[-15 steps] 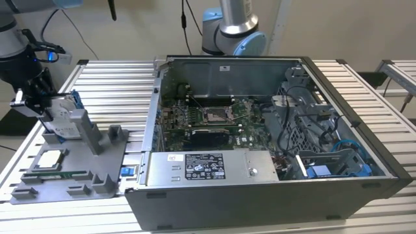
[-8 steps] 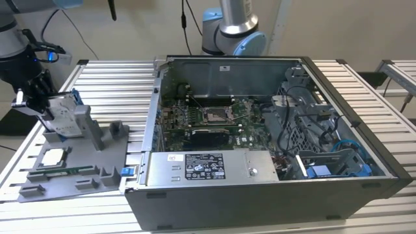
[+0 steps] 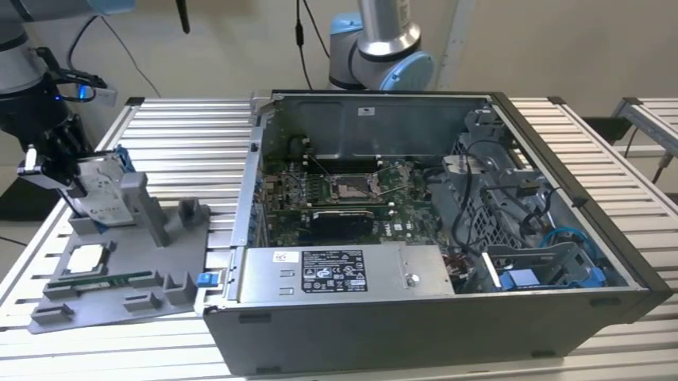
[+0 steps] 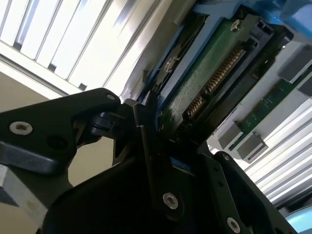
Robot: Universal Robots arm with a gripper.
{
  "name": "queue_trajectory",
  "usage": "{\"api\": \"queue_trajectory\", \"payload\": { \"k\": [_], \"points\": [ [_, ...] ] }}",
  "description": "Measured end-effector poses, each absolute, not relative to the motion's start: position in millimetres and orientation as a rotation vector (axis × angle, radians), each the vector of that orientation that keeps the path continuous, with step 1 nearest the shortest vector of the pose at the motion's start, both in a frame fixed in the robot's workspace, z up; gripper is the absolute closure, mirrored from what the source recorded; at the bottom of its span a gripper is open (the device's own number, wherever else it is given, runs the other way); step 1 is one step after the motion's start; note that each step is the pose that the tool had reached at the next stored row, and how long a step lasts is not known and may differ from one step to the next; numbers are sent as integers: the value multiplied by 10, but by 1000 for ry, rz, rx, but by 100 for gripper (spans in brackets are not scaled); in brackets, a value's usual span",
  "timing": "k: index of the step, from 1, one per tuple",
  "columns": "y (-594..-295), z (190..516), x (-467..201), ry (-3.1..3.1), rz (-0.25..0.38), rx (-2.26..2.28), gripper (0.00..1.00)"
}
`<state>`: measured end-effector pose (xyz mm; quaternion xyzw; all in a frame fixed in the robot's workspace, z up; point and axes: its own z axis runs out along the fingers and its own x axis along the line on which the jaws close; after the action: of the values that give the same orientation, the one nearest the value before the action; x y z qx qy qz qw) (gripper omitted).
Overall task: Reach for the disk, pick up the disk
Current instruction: 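Pick up the disk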
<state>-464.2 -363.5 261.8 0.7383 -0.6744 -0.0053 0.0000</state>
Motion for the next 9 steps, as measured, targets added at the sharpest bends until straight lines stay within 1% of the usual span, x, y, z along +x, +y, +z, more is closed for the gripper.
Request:
{"api": "queue_trajectory", "payload": {
  "k": [9],
  "points": [
    [-3635, 2669, -4642, -2119, -17, 2320, 100]
  ]
}}
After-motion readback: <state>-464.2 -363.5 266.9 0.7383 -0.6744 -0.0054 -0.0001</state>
